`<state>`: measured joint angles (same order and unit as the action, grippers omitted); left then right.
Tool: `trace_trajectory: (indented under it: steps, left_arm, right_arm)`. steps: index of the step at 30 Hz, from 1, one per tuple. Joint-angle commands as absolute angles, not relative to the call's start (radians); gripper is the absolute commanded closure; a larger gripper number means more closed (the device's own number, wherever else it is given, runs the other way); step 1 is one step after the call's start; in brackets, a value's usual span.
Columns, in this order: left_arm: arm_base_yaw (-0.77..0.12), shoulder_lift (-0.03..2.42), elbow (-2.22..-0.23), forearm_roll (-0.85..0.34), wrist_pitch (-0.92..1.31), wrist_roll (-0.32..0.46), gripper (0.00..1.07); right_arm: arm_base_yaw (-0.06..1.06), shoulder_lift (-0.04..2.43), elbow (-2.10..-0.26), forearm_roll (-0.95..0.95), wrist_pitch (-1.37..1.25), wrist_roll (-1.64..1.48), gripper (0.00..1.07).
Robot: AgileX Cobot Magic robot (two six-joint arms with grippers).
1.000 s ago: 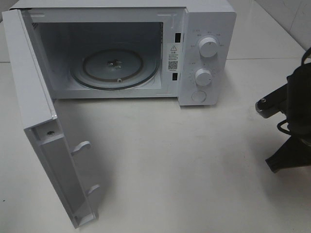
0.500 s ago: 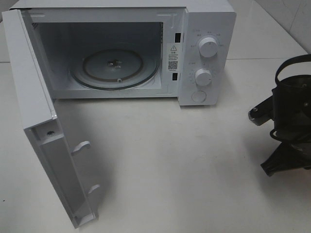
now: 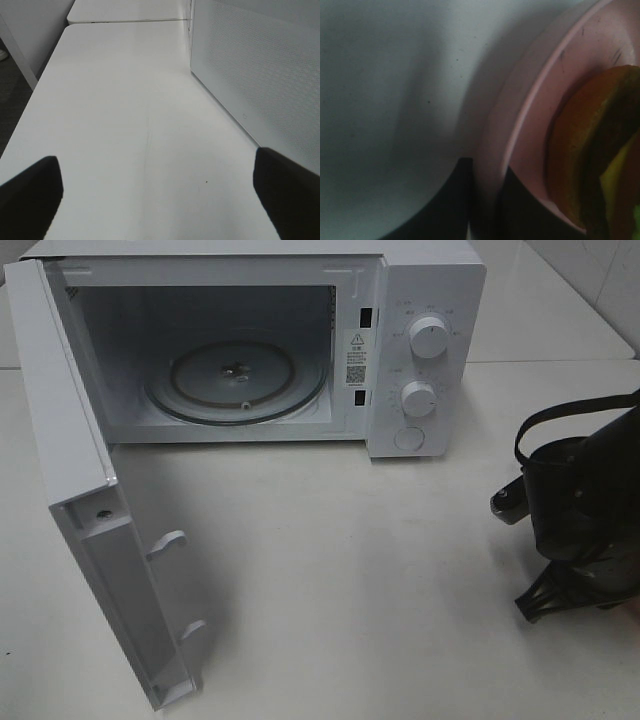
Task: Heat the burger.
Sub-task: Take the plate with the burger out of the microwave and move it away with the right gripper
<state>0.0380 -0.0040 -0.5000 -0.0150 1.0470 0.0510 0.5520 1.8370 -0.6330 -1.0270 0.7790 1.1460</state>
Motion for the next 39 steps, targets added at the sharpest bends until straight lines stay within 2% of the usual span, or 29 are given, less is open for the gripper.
trace_trajectory:
  steps: [1,9,11,13,14,15,16,20,33,36,37,38,39]
  left_arm:
    - [0.039,-0.025,-0.498,-0.015,1.038,0.044,0.09]
    - [0.039,-0.025,-0.498,-0.015,1.038,0.044,0.09]
    - [0.039,-0.025,-0.498,-0.015,1.038,0.044,0.09]
    - [0.039,-0.025,-0.498,-0.015,1.038,0.044,0.09]
    - [0.039,-0.025,-0.498,-0.015,1.038,0.044,0.09]
    - [0.039,-0.025,-0.498,-0.015,1.038,0.044,0.09]
    - [0.039,-0.025,-0.498,-0.015,1.038,0.044,0.09]
    - [0.039,-0.025,-0.498,-0.015,1.038,0.044,0.09]
    - [0.039,-0.025,-0.498,-0.015,1.038,0.044,0.09]
    - [0.039,-0.025,-0.498,-0.015,1.038,0.044,0.09]
    - [0.039,-0.025,-0.498,-0.015,1.038,0.044,0.09]
    - [0.039,-0.025,-0.498,-0.015,1.038,0.044,0.09]
    - [0.039,-0.025,-0.498,-0.015,1.038,0.044,0.09]
  right_arm:
    - [0.547,1.851,-0.635,-1.087,0.825,1.173,1.0]
    - [0.547,1.884,-0.635,-1.092,0.805,1.181,0.95]
    - [0.547,1.882,-0.635,-1.092,0.819,1.181,0.86]
    - [0.547,1.879,-0.635,-1.09,0.819,1.175,0.83]
    - [0.549,1.866,-0.635,-1.08,0.819,1.153,0.76]
    - [0.549,1.866,-0.635,-1.08,0.819,1.153,0.76]
    - [0.55,1.842,-0.635,-1.059,0.817,1.114,0.68]
    - [0.55,1.791,-0.635,-1.024,0.816,1.058,0.61]
    - [0.55,1.481,-0.635,-0.716,0.786,0.716,0.57]
    - [0.55,1.405,-0.635,-0.638,0.786,0.63,0.53]
    - [0.55,1.354,-0.635,-0.594,0.784,0.575,0.46]
    - [0.55,1.354,-0.635,-0.594,0.784,0.575,0.46]
    - [0.55,1.3,-0.635,-0.556,0.783,0.523,0.38]
